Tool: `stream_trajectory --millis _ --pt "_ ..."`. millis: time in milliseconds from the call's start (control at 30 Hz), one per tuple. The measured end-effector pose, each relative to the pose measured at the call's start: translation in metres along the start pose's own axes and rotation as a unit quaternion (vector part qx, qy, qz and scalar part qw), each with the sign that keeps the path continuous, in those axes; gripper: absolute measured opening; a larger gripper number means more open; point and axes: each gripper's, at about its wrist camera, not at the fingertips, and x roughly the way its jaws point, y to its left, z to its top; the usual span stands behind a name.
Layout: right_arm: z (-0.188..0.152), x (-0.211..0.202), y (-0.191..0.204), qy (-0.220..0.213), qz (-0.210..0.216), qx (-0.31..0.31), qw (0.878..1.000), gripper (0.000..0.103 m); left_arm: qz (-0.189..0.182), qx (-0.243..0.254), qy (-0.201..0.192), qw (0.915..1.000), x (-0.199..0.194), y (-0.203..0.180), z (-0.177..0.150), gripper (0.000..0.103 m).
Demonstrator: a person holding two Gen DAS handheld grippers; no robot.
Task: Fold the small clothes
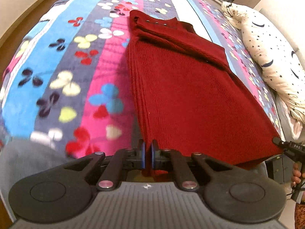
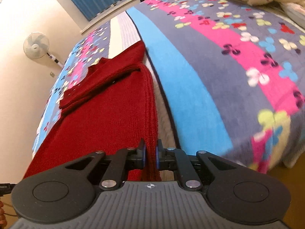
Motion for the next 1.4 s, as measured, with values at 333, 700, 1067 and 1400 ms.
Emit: stream_trajectory --millis 333,700,1067,1400 --pt "-0.021 -0.052 -0.003 0.015 0.005 0.028 0.999 0.009 -0.021 -0.031 0.01 0.9992 -0.016 0.007 -0.03 0.006" --pt "0.152 0.044 0.04 0.051 -0.008 0.038 0.998 0.009 -0.025 -0.046 -0.045 0.9976 0.021 -0.005 0.151 0.006" --pt "0.307 0.231 0.031 -0.045 -0.105 0.131 0.985 0.069 0.081 -0.15 -0.13 0.9768 0.141 0.032 0.374 0.045" --pt "0.232 0.259 0.019 -0.002 -0.07 0.04 0.997 0.069 0.095 0.038 -0.066 0.9926 0.187 -0.014 0.304 0.085"
